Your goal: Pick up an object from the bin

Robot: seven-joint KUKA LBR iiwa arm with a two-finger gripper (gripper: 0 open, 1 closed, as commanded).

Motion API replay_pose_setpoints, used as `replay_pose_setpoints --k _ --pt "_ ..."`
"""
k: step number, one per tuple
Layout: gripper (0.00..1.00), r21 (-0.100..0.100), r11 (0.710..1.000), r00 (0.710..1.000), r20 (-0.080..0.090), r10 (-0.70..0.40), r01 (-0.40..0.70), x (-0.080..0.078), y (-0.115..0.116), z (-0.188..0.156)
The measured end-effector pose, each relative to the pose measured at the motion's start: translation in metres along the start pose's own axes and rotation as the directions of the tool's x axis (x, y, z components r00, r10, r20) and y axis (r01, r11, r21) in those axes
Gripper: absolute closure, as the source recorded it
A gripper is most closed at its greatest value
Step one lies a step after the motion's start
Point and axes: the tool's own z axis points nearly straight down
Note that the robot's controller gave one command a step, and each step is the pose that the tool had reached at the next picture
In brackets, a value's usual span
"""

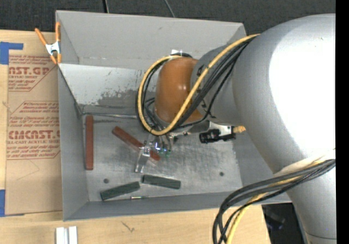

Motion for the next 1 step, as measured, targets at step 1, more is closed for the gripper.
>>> replay_pose_setpoints --k 1 --pt "1.0 -0.001 0.999 0.999 -0.005 0.043 -0.043 0.0036 0.0105 -0.0042"
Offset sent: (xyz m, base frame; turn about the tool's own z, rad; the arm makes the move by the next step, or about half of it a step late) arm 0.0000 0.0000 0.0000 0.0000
